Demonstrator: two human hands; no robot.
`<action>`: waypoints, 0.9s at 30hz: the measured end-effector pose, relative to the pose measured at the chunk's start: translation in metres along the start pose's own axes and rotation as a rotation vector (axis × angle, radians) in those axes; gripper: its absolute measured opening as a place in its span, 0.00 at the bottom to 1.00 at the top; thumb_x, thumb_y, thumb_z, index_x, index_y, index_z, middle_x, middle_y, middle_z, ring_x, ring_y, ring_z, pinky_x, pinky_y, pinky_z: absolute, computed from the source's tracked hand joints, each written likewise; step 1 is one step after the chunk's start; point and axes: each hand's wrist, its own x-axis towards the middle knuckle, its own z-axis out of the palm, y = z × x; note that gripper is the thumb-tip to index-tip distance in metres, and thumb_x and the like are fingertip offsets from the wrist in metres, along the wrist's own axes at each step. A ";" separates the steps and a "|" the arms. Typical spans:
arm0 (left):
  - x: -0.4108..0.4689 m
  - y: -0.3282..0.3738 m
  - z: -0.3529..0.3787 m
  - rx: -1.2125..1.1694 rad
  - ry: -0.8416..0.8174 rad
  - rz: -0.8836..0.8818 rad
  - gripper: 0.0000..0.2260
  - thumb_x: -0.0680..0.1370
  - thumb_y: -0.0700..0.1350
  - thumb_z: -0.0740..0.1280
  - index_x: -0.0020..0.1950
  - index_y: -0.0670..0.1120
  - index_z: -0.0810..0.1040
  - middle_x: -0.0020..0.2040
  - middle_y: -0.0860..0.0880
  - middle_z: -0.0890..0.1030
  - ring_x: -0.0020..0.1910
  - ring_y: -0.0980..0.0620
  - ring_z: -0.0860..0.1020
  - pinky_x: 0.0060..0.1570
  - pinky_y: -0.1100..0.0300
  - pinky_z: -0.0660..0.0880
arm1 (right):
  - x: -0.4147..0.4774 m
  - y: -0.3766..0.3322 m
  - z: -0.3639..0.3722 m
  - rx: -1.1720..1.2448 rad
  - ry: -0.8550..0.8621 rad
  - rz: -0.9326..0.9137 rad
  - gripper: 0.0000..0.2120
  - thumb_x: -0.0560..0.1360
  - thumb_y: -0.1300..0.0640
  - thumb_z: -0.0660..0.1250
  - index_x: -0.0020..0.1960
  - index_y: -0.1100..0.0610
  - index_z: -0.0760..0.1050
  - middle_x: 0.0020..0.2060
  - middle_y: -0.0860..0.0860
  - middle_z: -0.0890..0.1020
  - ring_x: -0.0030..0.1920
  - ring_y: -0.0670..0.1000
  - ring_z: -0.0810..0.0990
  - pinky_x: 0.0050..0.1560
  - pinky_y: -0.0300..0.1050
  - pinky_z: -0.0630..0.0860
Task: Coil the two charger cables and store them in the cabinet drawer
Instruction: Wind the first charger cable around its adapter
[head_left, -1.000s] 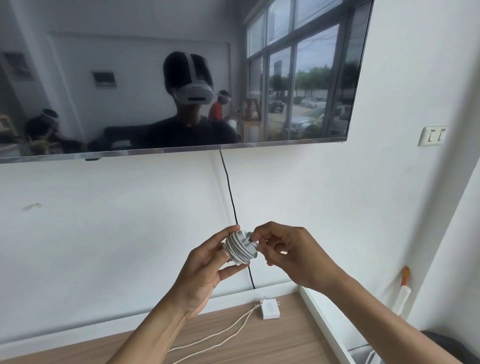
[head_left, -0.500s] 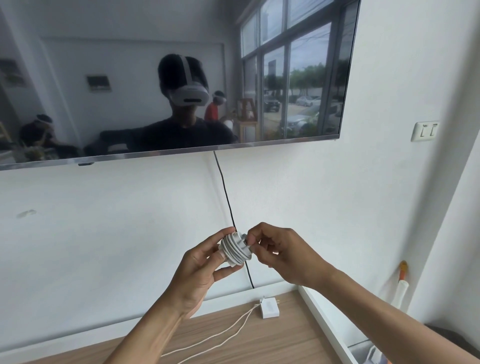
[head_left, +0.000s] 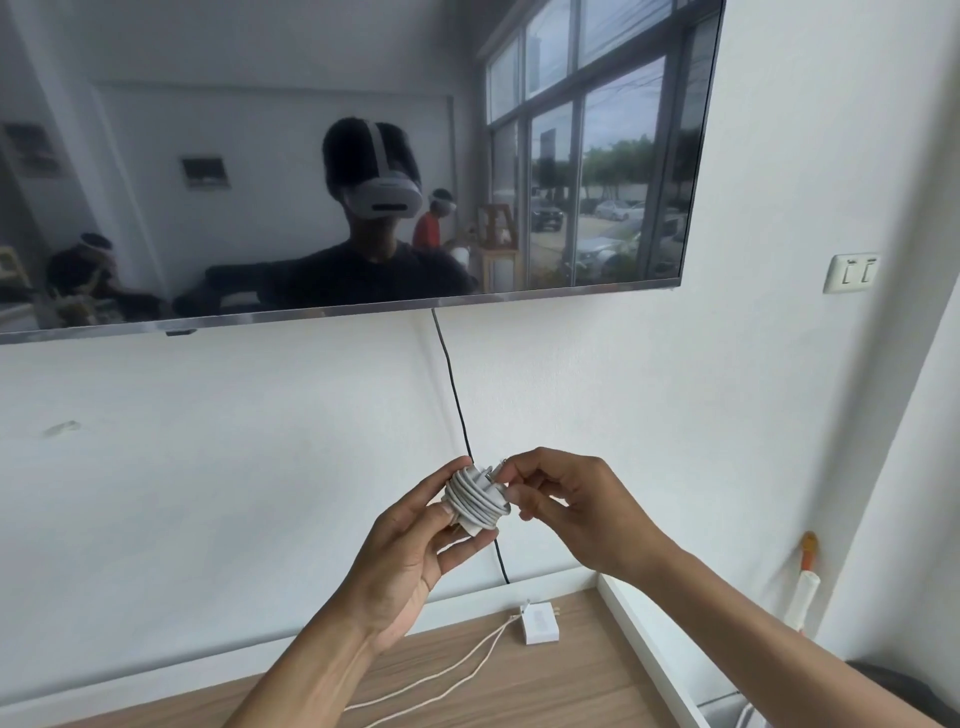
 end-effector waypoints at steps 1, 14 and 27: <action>0.000 0.000 0.001 0.014 -0.001 0.007 0.15 0.79 0.37 0.59 0.65 0.44 0.77 0.59 0.42 0.83 0.57 0.45 0.81 0.50 0.54 0.81 | 0.000 0.000 0.000 -0.002 -0.002 0.003 0.07 0.77 0.60 0.67 0.50 0.49 0.79 0.40 0.50 0.83 0.35 0.49 0.79 0.44 0.43 0.79; -0.004 0.002 0.001 0.105 -0.026 0.069 0.15 0.77 0.41 0.68 0.63 0.47 0.79 0.60 0.39 0.81 0.62 0.39 0.78 0.52 0.53 0.79 | -0.010 -0.005 0.008 -0.076 0.027 -0.027 0.08 0.78 0.63 0.64 0.49 0.51 0.75 0.37 0.41 0.79 0.35 0.43 0.76 0.41 0.34 0.74; -0.002 0.005 0.005 -0.032 -0.014 0.053 0.17 0.79 0.36 0.58 0.68 0.43 0.74 0.61 0.41 0.81 0.57 0.45 0.81 0.52 0.54 0.80 | -0.007 -0.008 0.012 0.116 0.143 0.004 0.09 0.79 0.65 0.62 0.52 0.55 0.79 0.46 0.44 0.83 0.41 0.47 0.81 0.45 0.35 0.75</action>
